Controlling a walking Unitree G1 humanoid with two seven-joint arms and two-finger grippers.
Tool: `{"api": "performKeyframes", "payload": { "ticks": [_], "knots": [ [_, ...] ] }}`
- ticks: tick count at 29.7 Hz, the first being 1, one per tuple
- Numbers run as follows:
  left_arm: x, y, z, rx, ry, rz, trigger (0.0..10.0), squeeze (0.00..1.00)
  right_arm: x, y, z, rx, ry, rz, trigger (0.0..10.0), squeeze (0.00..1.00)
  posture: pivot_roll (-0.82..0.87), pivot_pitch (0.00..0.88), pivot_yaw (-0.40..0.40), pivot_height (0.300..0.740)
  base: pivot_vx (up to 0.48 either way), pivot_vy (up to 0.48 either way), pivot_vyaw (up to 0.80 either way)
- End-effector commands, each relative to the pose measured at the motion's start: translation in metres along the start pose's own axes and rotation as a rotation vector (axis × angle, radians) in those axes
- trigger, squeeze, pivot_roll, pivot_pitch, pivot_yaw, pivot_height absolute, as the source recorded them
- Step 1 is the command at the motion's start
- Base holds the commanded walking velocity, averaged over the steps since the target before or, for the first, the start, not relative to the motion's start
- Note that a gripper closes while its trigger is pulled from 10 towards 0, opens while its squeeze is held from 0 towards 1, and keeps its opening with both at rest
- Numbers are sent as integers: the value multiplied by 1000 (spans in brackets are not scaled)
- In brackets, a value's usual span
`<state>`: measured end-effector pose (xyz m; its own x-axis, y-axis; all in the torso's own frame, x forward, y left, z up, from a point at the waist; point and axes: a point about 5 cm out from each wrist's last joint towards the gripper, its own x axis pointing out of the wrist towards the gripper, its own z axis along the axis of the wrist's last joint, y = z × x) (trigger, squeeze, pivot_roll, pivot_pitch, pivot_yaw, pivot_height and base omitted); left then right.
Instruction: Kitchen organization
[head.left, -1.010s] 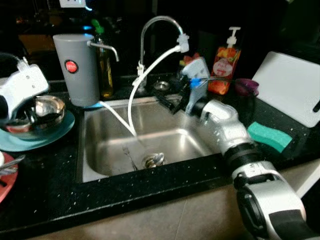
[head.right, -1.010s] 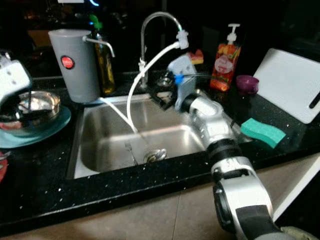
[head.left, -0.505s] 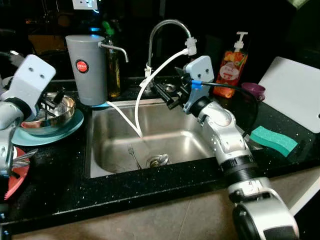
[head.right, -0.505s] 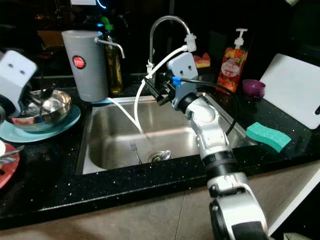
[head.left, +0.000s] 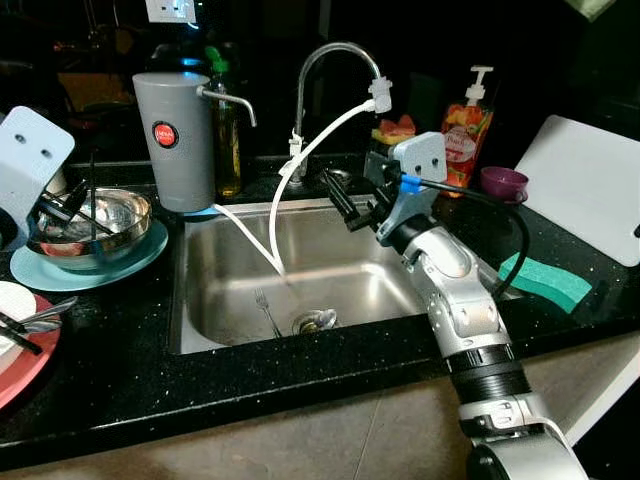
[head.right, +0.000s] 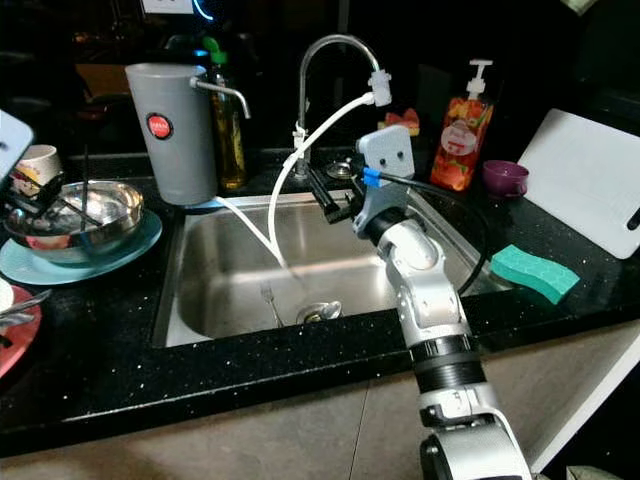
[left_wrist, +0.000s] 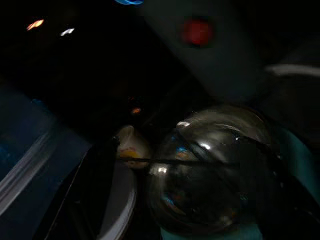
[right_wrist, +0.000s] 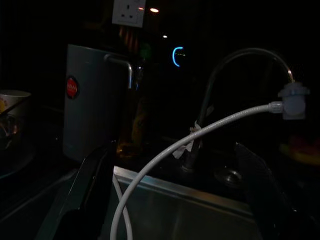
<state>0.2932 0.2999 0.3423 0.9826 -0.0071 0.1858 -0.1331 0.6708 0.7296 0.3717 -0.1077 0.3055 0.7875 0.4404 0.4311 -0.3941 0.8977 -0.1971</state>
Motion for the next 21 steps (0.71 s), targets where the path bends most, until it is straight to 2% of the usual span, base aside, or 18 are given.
{"api": "performKeyframes", "payload": {
  "ticks": [1,2,4,6,8,9,10,11,12,14,15,16,18,19,21],
  "knots": [
    [-5,-10,5,57,-30,-141,10000,0,-5,-3,1,3,-3,-28,10000,0,161,69,-67,740,0,0,0],
    [-7,-12,6,79,-40,-186,10000,0,-6,-3,0,5,0,-32,10000,0,161,69,-67,740,0,0,0],
    [-7,-14,6,91,-45,-206,10000,0,-7,-3,0,6,2,-34,10000,0,161,69,-67,740,0,0,0],
    [-12,-11,7,184,-49,-286,10000,0,-9,-3,-2,8,8,-41,10000,0,167,66,-70,740,0,0,0],
    [-15,0,8,295,-31,-335,10000,0,-11,-4,-3,8,13,-46,10000,0,170,66,-70,740,0,0,0],
    [-15,0,8,295,-31,-335,10000,0,-11,-4,-3,8,13,-46,10000,0,170,66,-70,740,0,0,0],
    [-18,13,8,384,-6,-344,10000,0,-12,-5,-4,7,15,-50,10000,0,175,63,-67,740,0,0,0],
    [-18,13,8,384,-6,-344,10000,0,-12,-5,-4,7,15,-50,10000,0,175,63,-67,740,0,0,0],
    [-21,29,9,476,27,-352,10000,0,-12,-6,-4,7,17,-54,10000,0,182,60,-66,740,0,0,0],
    [-27,47,12,588,74,-370,10000,0,-13,-7,-4,8,19,-60,10000,0,182,60,-66,740,0,0,0],
    [-29,52,13,622,89,-383,10000,0,-13,-8,-4,9,19,-61,10000,0,191,60,-68,740,0,0,0],
    [-29,52,13,622,89,-383,10000,0,-13,-8,-4,9,19,-61,10000,0,191,60,-68,740,0,0,0],
    [-36,59,12,715,144,-457,10000,0,-13,-7,-4,10,21,-62,10000,0,207,60,-67,740,0,0,0],
    [-39,66,8,789,211,-499,10000,0,-12,-5,-5,13,21,-60,10000,0,211,58,-68,740,0,0,0],
    [-41,66,1,846,262,-544,10000,0,-11,-4,-4,16,18,-58,10000,0,215,63,-64,740,0,0,0]
  ]
}}
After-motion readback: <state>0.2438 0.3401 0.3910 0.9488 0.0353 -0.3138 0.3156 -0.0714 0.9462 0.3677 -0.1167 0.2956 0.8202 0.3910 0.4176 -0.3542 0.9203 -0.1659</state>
